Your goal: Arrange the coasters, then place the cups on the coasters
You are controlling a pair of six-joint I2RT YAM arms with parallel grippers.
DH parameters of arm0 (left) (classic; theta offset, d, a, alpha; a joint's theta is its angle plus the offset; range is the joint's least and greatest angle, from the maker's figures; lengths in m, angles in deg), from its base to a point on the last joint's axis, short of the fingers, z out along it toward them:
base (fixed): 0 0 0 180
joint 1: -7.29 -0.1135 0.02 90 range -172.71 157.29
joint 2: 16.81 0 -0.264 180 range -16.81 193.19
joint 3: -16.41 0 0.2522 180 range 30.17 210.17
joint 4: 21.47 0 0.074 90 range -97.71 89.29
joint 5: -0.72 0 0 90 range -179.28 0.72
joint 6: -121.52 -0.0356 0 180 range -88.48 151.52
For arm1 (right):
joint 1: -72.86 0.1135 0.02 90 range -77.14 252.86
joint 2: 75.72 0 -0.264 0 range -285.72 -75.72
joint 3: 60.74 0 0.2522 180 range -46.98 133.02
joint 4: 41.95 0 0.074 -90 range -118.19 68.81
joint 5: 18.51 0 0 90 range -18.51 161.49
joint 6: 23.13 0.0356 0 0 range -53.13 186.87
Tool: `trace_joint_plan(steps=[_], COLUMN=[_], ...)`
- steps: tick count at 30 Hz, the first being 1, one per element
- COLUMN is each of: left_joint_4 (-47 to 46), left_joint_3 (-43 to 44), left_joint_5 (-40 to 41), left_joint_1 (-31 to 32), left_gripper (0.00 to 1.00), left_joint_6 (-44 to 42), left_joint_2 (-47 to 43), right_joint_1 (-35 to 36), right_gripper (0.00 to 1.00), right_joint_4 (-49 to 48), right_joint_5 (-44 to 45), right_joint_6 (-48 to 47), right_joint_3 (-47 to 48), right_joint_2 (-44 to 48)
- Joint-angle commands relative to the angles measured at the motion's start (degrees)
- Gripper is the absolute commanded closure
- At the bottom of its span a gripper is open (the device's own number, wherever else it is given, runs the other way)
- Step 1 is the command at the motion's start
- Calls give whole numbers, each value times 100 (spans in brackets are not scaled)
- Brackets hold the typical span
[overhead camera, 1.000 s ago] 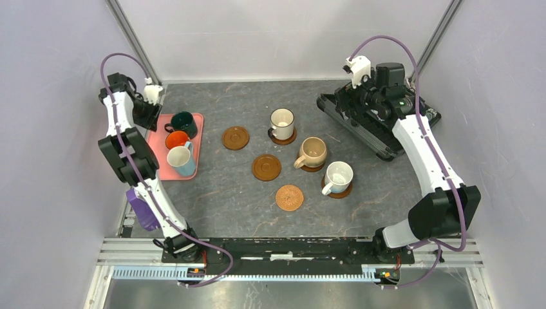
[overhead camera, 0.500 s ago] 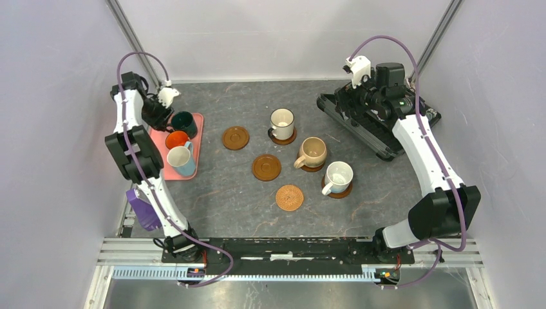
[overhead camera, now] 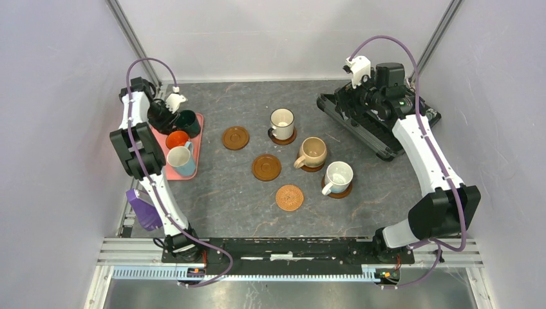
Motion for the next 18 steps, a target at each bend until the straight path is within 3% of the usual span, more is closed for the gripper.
trace_joint_plan(steps=[1,9,13,18], left_joint_4=[-171,-227,-216,-300], left_joint_3=[-180,-228,-228,-59], left_joint_5=[-410,-758,-893,-934], left_joint_1=[3,-22,-23,-27], left_gripper=[55,62,50,46], left_joint_6=[83,76,-14,-31], left_joint_2=[30,-34,-78,-28], right_joint_1=[-18,-16,-14,-14], right_gripper=[2,2,2,2], right_joint_4=[-72,3,1,-16], right_joint_5=[-67,-51,-54,-51], right_joint_6=[43,43,40,52], right_joint_3=[247,388,385,384], right_joint_2=[-74,-158,-174,-190])
